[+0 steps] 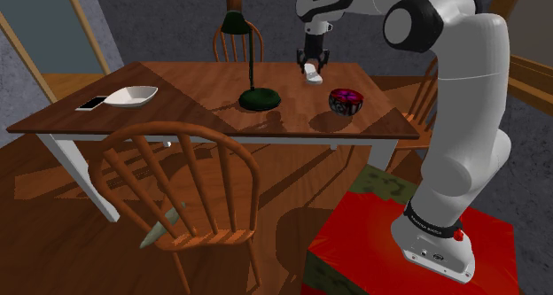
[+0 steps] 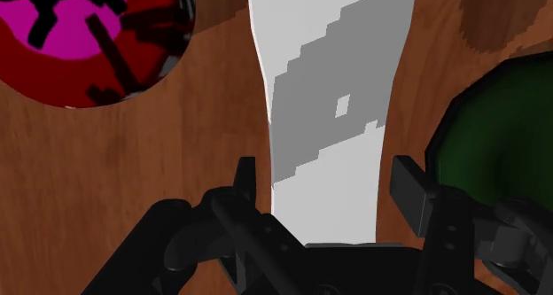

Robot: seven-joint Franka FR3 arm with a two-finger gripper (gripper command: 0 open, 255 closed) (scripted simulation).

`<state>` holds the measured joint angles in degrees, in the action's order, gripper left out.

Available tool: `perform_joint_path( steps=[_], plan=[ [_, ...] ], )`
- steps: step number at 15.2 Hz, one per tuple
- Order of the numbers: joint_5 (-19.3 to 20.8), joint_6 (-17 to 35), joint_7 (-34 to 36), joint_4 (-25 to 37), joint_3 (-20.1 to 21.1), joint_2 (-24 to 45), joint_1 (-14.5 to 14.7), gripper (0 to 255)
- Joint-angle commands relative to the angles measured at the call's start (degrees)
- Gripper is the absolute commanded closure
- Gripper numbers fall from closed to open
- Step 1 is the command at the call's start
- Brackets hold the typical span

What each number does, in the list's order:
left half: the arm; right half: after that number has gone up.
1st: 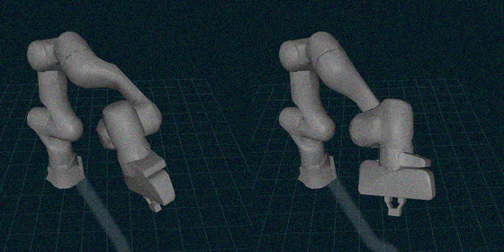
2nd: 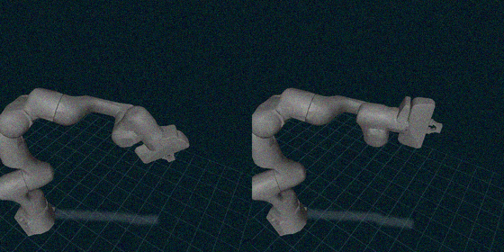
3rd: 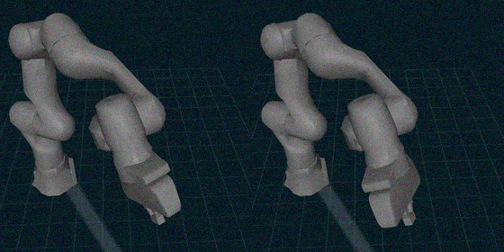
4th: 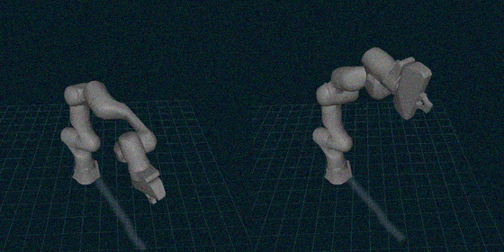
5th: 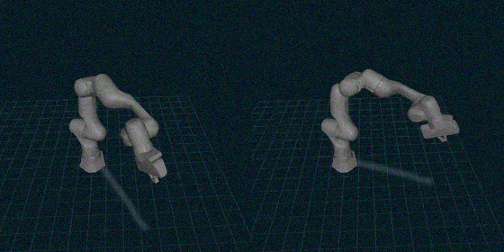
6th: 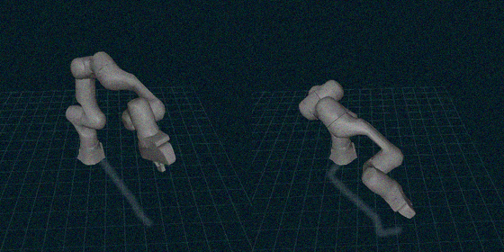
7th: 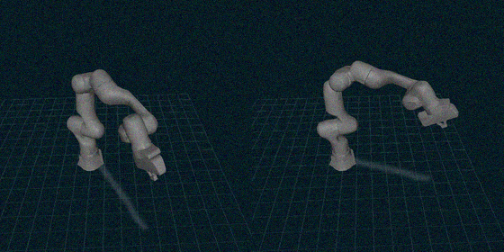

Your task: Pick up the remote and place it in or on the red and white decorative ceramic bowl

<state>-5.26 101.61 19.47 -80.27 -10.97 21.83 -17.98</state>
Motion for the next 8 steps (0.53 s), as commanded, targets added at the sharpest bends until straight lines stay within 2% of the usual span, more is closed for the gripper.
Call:
perform_joint_path(
  steps=[1, 2, 8],
  plan=[
    [0.01, -1.59, 0.05, 1.61, -0.02, 0.02, -0.07, 255],
    [0.01, -1.86, 0.06, 1.89, -0.03, 0.03, -0.09, 255],
    [1.96, 2.64, -3.72, -14.85, -1.90, -12.28, -1.48, 255]
  ],
)
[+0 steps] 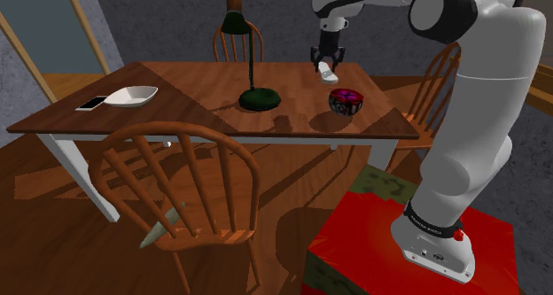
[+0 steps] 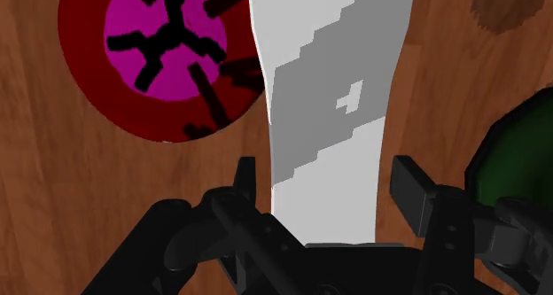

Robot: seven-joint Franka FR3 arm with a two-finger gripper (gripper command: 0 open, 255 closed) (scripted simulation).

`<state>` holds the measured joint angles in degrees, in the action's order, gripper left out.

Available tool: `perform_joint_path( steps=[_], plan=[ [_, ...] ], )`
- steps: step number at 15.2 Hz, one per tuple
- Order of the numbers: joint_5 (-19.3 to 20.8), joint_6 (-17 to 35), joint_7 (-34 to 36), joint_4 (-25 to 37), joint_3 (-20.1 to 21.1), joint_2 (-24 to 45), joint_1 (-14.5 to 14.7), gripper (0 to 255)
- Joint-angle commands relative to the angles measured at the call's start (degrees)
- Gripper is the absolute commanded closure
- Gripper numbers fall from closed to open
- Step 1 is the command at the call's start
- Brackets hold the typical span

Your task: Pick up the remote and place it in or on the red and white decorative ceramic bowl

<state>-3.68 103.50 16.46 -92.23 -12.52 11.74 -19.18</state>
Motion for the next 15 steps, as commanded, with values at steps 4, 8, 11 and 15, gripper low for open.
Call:
perform_joint_path(
  steps=[4, 8, 11, 15],
  plan=[
    [1.93, 2.35, -3.31, -11.46, -1.79, -9.28, -1.62, 255],
    [3.27, 3.79, -5.43, -17.75, -3.05, -14.25, -2.84, 255],
    [3.17, 6.06, -5.53, -19.70, -3.08, -13.92, -2.86, 255],
    [2.99, 9.07, -5.71, -22.11, -3.13, -13.30, -2.89, 255]
  ],
)
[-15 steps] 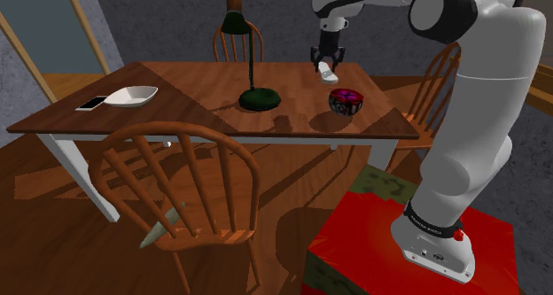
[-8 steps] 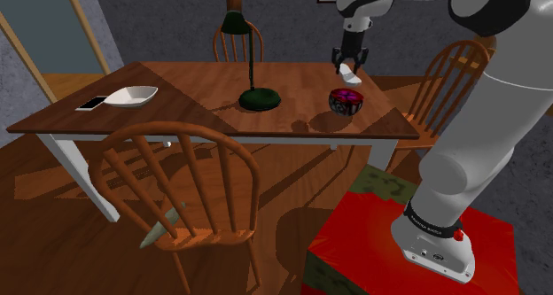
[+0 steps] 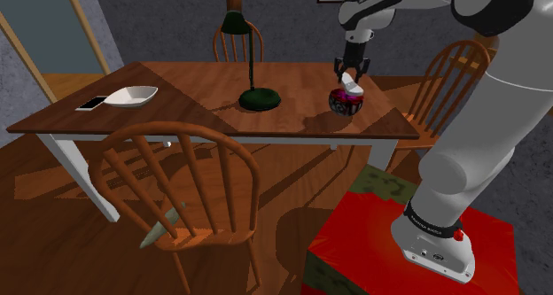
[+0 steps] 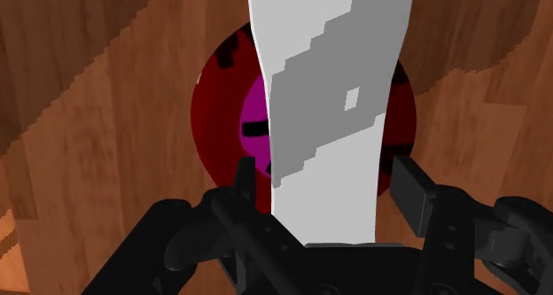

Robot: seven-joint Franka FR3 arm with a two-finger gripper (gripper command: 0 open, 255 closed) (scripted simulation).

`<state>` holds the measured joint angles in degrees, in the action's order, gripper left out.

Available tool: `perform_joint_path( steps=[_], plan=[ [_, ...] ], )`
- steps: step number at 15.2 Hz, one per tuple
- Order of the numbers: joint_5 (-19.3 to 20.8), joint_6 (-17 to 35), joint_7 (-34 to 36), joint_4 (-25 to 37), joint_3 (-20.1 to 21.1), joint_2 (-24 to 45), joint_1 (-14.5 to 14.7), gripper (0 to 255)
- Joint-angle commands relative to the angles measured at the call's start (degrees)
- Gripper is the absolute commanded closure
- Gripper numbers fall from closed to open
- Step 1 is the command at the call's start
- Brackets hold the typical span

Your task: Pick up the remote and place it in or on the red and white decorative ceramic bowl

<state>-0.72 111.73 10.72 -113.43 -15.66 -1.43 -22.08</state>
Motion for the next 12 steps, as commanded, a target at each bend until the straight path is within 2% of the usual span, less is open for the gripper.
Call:
perform_joint_path(
  steps=[1, 7, 12],
  plan=[
    [-0.03, 1.59, -0.02, -1.48, 0.00, 0.06, 0.00, 255],
    [-0.47, 5.98, -0.39, -4.59, -0.06, 1.39, -0.04, 255],
    [-0.47, 5.98, -0.39, -4.59, -0.06, 1.39, -0.05, 255]
  ],
)
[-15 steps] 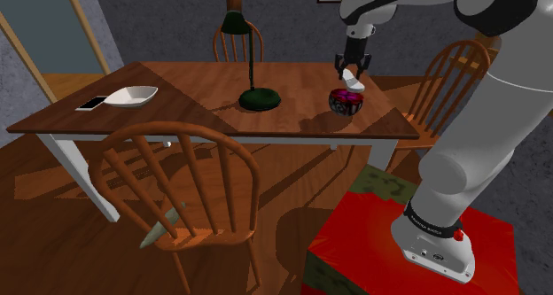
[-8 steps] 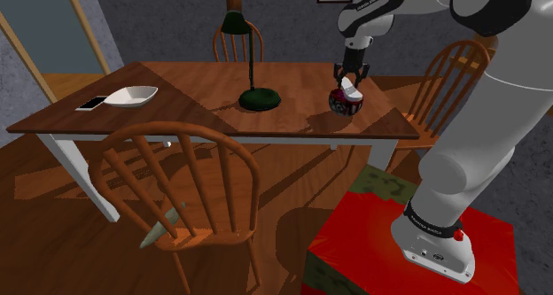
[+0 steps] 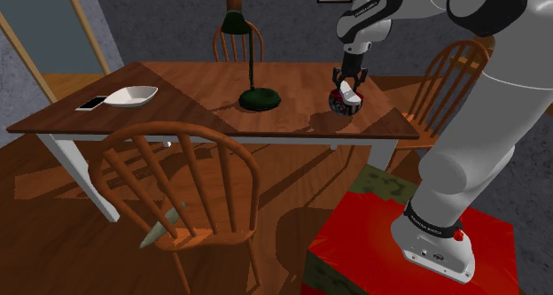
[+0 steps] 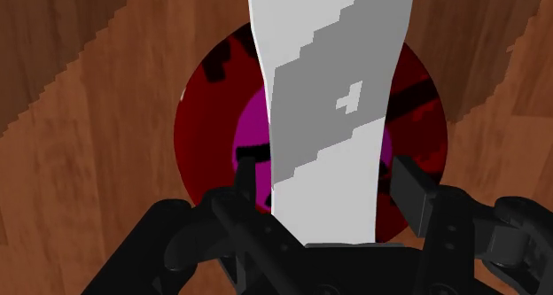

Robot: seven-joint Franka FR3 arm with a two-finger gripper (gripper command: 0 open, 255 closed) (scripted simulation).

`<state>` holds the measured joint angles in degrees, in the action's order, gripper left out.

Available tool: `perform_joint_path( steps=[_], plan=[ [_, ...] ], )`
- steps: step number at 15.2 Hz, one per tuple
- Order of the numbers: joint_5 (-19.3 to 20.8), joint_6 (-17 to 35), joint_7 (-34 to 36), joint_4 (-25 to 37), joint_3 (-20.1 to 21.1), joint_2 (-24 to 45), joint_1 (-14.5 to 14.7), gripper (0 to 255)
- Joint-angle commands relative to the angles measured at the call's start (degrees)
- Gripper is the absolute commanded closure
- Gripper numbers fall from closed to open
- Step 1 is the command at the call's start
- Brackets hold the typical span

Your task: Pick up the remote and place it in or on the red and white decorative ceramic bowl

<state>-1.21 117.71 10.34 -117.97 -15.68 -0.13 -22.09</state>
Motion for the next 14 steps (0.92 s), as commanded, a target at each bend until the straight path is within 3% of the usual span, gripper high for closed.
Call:
perform_joint_path(
  steps=[1, 2, 3, 8, 12, 14],
  plan=[
    [0.02, 0.00, -0.02, -0.05, -0.04, 0.09, -0.04, 255],
    [0.02, 0.00, -0.02, -0.05, -0.04, 0.09, -0.04, 255],
    [0.02, 0.00, -0.01, -0.05, -0.03, 0.09, -0.03, 0],
    [0.02, 0.00, -0.02, -0.05, -0.04, 0.09, -0.04, 0],
    [0.63, -7.10, 0.42, 5.22, 0.01, -1.81, -0.01, 0],
    [0.64, -7.10, 0.43, 5.21, 0.01, -1.82, -0.01, 0]
  ],
)
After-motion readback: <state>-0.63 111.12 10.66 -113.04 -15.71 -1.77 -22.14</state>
